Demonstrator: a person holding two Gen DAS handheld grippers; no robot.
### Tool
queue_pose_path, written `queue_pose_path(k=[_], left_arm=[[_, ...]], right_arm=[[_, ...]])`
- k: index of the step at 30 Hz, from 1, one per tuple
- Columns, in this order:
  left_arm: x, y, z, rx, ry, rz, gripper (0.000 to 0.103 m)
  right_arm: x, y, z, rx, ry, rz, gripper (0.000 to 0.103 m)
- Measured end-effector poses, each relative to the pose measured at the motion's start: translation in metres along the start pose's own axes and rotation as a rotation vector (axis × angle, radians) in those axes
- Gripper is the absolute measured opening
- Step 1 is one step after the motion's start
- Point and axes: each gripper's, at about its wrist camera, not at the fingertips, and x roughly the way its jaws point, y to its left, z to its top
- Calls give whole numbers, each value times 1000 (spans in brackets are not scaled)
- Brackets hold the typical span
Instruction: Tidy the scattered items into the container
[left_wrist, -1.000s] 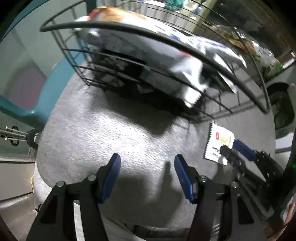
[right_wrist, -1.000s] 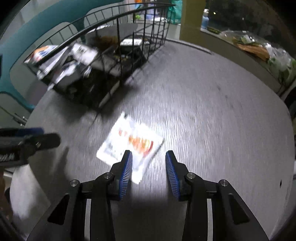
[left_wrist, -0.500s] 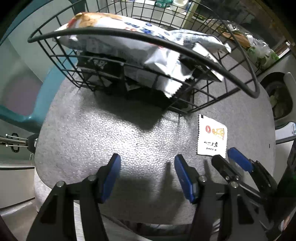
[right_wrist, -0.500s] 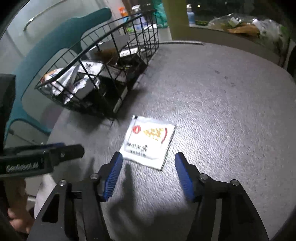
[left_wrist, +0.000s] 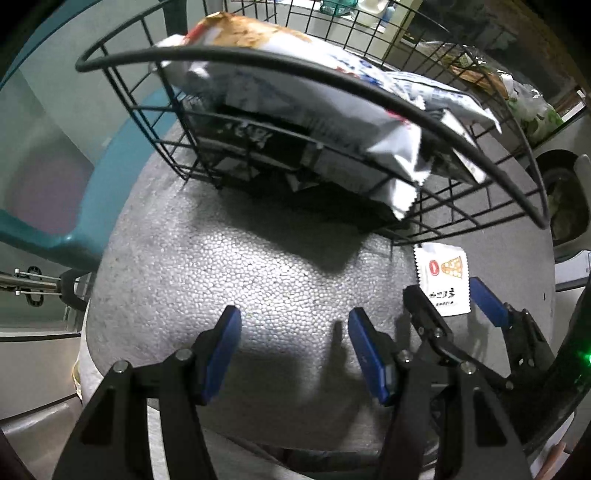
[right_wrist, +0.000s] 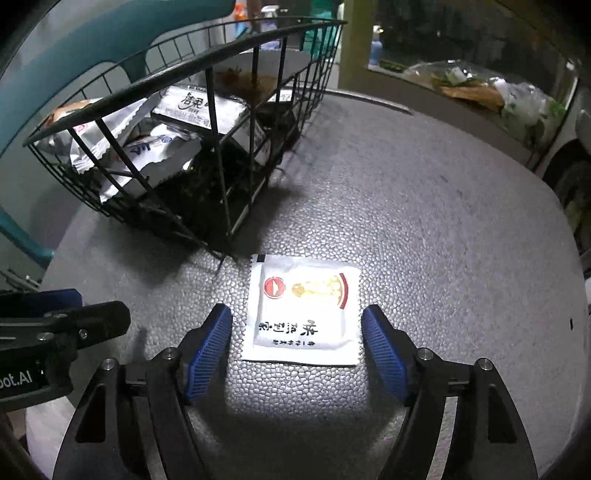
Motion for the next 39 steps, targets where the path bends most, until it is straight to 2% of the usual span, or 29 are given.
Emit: queue_pose_path(k=[1,2,4,7,9,10,11,13,18,21,26,29,33,39], left_arm=[[-1,1,1,-1,-1,-2,66],[0,4,0,-2,-1,-3,66],[-1,13,1,-3,0,-8,66],[-2,15,-8,-2,1,-11,66],[-3,14,-10,2,3,-15,66],[-4,15,-9,4,1,-16,66],[-4,15,-7,5,-1,-18,66],[-10,16,-7,5,-7,-25,66],[-31,12,-9,10,-31,-55,66],[-39,1,2,19,-45,-70,66],[-73,-11,-3,25,-81,-110,66],[-106,-9,2,19,-147,-119,66],[-118,-8,22,-2,-187,-114,67],[-119,17,41,-51,-209,-85,67]], right_arm=[[-1,0,0,-3,1,2,68],[-3,-1,0,-5,-2,4,57],[-3,-3,1,-9,0,8,44],[-4,-3,0,-18,13,1,42],[-7,-4,0,-9,8,-1,37],[-9,-4,0,-5,-3,4,29],[-16,-6,0,-2,-17,4,14],[-26,-11,1,12,-21,14,8],[-53,-29,-1,79,-28,99,5],[-78,-35,6,108,-58,129,4],[-134,-20,34,83,-170,186,3],[-158,-4,59,61,-235,215,3],[-165,6,87,61,-275,239,3],[-142,37,120,5,-287,229,4]])
